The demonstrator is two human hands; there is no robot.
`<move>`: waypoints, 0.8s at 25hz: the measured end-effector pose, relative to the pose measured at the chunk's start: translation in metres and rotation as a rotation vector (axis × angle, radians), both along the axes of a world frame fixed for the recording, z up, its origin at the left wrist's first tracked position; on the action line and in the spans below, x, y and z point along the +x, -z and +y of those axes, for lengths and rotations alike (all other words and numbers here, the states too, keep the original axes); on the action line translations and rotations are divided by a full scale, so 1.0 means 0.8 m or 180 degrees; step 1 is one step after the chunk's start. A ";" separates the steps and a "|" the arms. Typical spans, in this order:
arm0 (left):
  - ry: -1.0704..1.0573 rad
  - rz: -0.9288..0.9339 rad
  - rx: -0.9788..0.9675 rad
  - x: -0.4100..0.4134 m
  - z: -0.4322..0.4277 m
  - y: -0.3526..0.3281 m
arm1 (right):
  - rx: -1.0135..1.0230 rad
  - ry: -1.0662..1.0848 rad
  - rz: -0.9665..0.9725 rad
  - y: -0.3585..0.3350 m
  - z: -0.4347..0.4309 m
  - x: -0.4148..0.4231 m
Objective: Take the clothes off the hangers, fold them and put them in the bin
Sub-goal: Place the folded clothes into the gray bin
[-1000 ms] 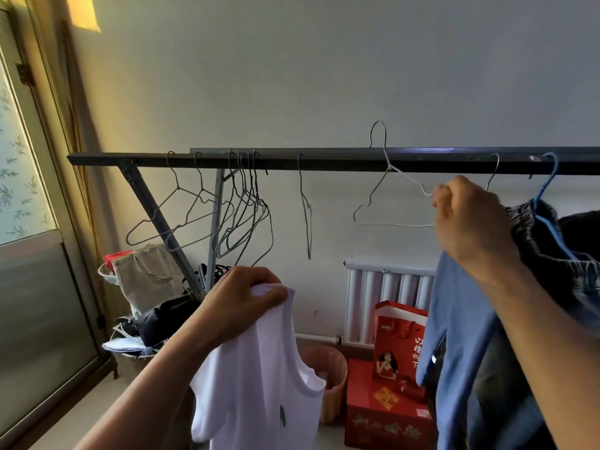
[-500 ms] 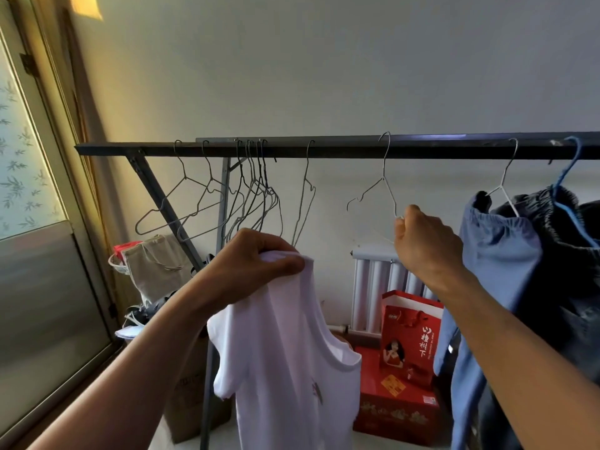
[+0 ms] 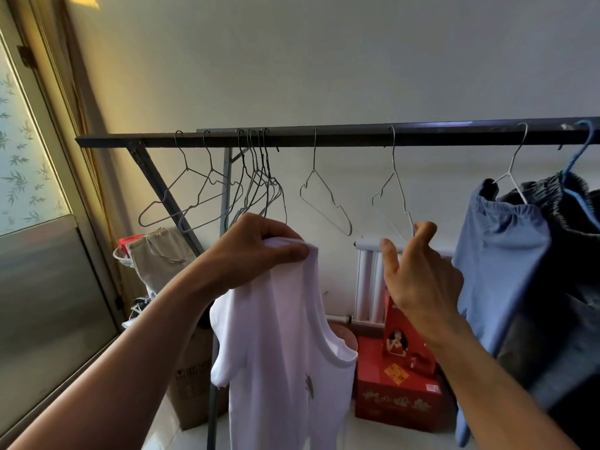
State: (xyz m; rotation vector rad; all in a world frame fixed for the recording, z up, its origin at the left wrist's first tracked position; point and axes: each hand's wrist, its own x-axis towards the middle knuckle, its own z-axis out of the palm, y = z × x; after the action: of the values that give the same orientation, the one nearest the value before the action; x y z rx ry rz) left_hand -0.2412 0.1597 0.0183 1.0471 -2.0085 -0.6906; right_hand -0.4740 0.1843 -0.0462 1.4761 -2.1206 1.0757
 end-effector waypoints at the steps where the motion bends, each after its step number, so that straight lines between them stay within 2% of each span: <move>1: 0.0026 -0.0003 -0.0023 0.000 0.001 0.000 | -0.0380 -0.0395 -0.0117 0.011 0.007 0.008; 2: 0.0056 0.0002 -0.0048 0.000 0.002 -0.001 | -0.0502 -0.0995 -0.0310 0.023 0.012 0.017; 3: 0.0077 0.0015 -0.0074 -0.001 0.002 -0.001 | -0.0241 -0.1601 -0.0457 0.035 0.012 0.025; 4: 0.0086 0.0024 -0.0096 -0.001 0.003 -0.002 | 0.0338 -0.2074 -0.0468 0.047 0.010 0.033; 6: 0.0093 0.0026 -0.0115 0.002 0.005 -0.004 | 0.1493 -0.2531 -0.0079 0.074 0.002 0.040; 7: 0.0101 0.0027 -0.0104 0.007 0.005 -0.005 | 0.1678 -0.2544 -0.0094 0.080 0.000 0.037; 11: -0.0094 -0.0191 -0.0168 0.051 -0.001 -0.006 | 0.1321 -0.2229 -0.1010 0.060 0.004 -0.011; 15: -0.0272 -0.0513 -0.0029 0.089 -0.009 0.007 | 0.0701 -0.2421 -0.2132 0.006 0.014 -0.036; 17: -0.0182 -0.0389 0.0081 0.095 -0.009 0.012 | 0.0668 -0.2639 -0.2351 -0.009 0.016 -0.034; 20: 0.0105 0.0074 0.0217 0.102 -0.010 0.016 | 0.0990 -0.2976 -0.2308 -0.033 0.030 -0.035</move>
State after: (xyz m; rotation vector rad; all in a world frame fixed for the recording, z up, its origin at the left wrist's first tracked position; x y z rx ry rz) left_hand -0.1599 0.1518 0.0053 1.0426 -1.9984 -0.7903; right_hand -0.5023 0.2082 -0.0199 2.6892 -2.0570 1.8759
